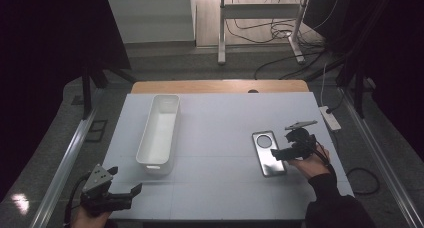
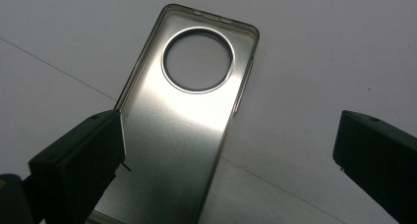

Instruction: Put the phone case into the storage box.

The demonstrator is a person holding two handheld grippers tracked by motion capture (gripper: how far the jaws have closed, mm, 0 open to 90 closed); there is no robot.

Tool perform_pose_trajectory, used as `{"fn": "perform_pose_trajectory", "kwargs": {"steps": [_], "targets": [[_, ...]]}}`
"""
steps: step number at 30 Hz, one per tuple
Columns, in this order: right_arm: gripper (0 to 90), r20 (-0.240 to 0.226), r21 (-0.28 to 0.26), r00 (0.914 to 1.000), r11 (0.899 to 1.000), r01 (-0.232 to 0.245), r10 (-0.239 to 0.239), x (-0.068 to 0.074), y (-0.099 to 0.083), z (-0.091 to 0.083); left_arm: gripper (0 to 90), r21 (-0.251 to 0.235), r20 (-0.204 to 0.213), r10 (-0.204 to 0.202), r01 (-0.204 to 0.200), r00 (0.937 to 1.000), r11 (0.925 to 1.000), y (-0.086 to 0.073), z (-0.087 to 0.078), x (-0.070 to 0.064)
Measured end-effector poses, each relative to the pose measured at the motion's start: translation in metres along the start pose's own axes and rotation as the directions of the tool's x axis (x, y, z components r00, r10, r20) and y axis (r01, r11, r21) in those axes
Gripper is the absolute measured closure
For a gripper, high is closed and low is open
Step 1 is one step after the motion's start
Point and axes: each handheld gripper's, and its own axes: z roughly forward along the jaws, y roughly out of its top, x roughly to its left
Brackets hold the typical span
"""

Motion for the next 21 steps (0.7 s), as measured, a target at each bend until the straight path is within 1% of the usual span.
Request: {"fn": "perform_pose_trajectory", "kwargs": {"steps": [1, 5, 7, 8, 11, 13, 15, 19, 21], "targets": [[0.0, -0.012, 0.010, 0.9999, 1.000, -0.013, 0.013, -0.001, 0.000, 0.002, 3.2, 0.000, 0.000, 0.000, 0.000, 1.0000, 1.0000, 0.000, 0.000, 0.000], [0.0, -0.013, 0.030, 0.9996, 0.999, -0.027, 0.027, -0.002, 0.000, 0.006, 3.2, 0.000, 0.000, 0.000, 0.000, 1.0000, 1.0000, 0.000, 0.000, 0.000], [2.4, -0.004, 0.052, 0.9994, 0.998, -0.033, 0.033, -0.004, 0.000, 0.009, 3.2, 0.000, 0.000, -0.001, 0.001, 1.0000, 1.0000, 0.000, 0.000, 0.000], [3.8, -0.001, 0.054, 0.9994, 0.998, -0.035, 0.035, -0.005, -0.001, 0.011, 3.2, 0.001, 0.000, -0.001, 0.001, 1.0000, 1.0000, 0.000, 0.000, 0.000], [9.8, 0.006, 0.079, 0.9994, 0.996, -0.033, 0.033, -0.005, -0.002, 0.015, 3.2, 0.000, 0.000, 0.000, 0.000, 1.0000, 1.0000, 0.000, 0.000, 0.000], [15.5, 0.006, 0.088, 0.9997, 0.996, -0.024, 0.023, -0.005, -0.003, 0.017, 3.2, 0.001, 0.000, -0.001, 0.001, 1.0000, 1.0000, 0.000, 0.000, 0.000], [23.4, -0.005, 0.099, 0.9998, 0.995, -0.017, 0.018, -0.005, -0.004, 0.020, 3.2, 0.000, 0.000, 0.000, 0.000, 1.0000, 1.0000, 0.000, 0.000, 0.000], [41.1, -0.026, 0.127, 0.9996, 0.992, -0.002, 0.006, -0.005, -0.006, 0.025, 3.2, 0.001, 0.000, 0.000, 0.000, 1.0000, 1.0000, 0.000, 0.000, 0.000], [50.0, -0.029, 0.133, 0.9995, 0.991, -0.004, 0.008, -0.006, -0.007, 0.026, 3.2, 0.001, 0.000, 0.001, -0.001, 1.0000, 1.0000, 0.000, 0.000, 0.000]]}}
